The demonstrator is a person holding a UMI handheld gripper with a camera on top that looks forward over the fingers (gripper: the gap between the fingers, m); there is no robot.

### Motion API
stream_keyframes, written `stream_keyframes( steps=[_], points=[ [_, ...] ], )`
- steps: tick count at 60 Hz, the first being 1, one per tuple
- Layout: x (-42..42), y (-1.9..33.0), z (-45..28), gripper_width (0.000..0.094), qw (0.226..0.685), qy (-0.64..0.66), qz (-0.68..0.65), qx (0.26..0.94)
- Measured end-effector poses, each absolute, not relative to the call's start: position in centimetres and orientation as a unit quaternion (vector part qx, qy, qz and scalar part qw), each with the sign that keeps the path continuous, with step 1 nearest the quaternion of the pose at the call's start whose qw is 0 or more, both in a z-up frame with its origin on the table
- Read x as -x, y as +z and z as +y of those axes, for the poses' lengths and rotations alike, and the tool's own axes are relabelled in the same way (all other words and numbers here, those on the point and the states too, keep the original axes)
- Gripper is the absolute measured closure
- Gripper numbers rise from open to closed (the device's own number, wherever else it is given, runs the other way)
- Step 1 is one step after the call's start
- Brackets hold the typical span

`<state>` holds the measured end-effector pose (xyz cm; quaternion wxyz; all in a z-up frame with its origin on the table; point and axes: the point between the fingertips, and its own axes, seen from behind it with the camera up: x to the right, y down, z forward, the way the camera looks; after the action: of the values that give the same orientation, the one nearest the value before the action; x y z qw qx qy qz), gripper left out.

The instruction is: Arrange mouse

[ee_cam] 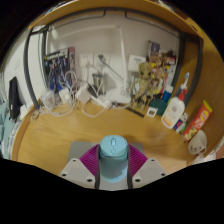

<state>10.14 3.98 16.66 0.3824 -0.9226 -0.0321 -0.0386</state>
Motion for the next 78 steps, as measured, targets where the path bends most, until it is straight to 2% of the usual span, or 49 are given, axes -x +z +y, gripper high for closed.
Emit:
stream_keyframes(
  steps=[13,21,31,34,37,40,47,64,78],
  points=[
    [-9.6,8.8,1.7,0.0562,0.32,-0.004,-0.035,0.947],
    [-9.5,7.8,1.7,0.054,0.321,0.0,-0.029,0.947],
    [-9.6,7.8,1.6,0.0433,0.315,-0.006,-0.03,0.949],
    [-10.0,7.9,1.5,0.0352,0.312,-0.018,-0.032,0.949],
    [-10.3,8.2,1.0,0.0212,0.302,-0.03,-0.035,0.952],
    [-10.4,9.0,0.6,0.0064,0.303,-0.041,-0.04,0.951],
    [-9.7,12.9,-0.8,0.0068,0.32,-0.05,-0.039,0.945],
    [-6.4,25.0,-6.0,0.0068,0.383,-0.052,-0.017,0.922],
    [-4.2,31.4,-11.0,0.0067,0.419,-0.059,0.001,0.906]
  ],
)
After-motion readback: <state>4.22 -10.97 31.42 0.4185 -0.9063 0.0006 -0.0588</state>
